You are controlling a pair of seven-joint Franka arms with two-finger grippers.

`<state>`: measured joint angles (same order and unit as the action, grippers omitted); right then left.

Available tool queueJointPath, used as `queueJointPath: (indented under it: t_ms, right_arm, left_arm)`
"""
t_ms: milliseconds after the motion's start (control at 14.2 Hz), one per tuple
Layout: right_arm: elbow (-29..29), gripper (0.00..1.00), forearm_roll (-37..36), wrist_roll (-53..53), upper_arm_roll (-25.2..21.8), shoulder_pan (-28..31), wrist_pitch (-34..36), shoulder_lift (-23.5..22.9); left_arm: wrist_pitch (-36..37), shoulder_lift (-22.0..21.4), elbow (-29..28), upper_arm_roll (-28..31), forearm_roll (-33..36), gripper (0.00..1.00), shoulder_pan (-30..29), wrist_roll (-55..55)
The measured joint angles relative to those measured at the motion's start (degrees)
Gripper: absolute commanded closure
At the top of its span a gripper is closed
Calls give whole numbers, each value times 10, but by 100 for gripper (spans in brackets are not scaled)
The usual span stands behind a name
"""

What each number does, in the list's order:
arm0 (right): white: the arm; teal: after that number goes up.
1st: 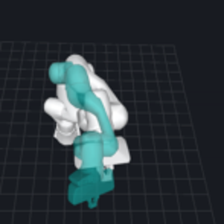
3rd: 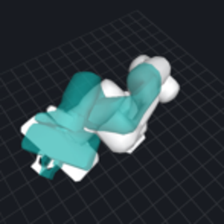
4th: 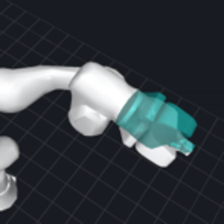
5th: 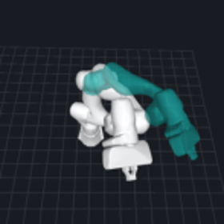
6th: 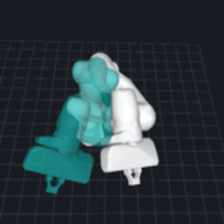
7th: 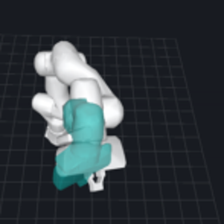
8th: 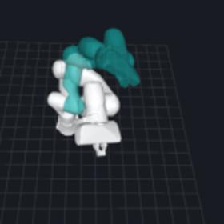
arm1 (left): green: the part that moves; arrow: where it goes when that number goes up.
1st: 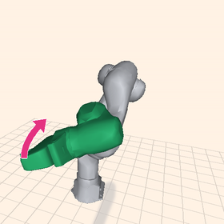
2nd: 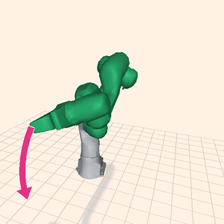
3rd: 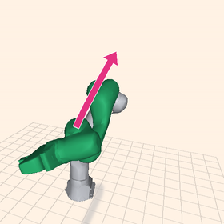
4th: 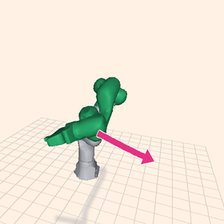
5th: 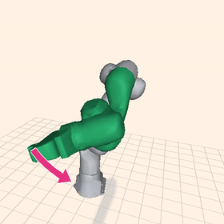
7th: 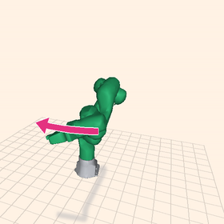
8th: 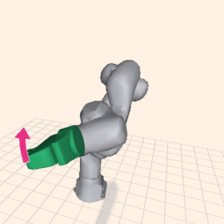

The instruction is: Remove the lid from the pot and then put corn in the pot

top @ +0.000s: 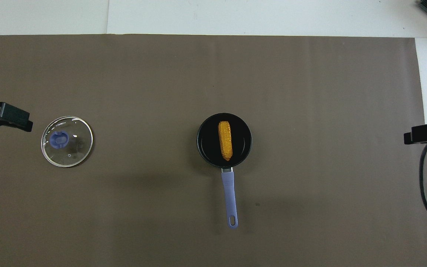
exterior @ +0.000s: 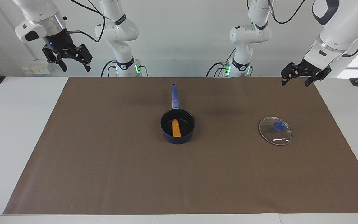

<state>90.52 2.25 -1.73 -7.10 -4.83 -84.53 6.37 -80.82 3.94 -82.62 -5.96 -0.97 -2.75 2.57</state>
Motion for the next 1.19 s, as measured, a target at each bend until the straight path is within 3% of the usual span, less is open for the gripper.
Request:
queueJointPath:
  t_ms: [1195]
  right_arm:
    - [2,0,-29,55,0,-1,6,0]
  left_arm:
    - [0,0,0,0,0,0,0,0]
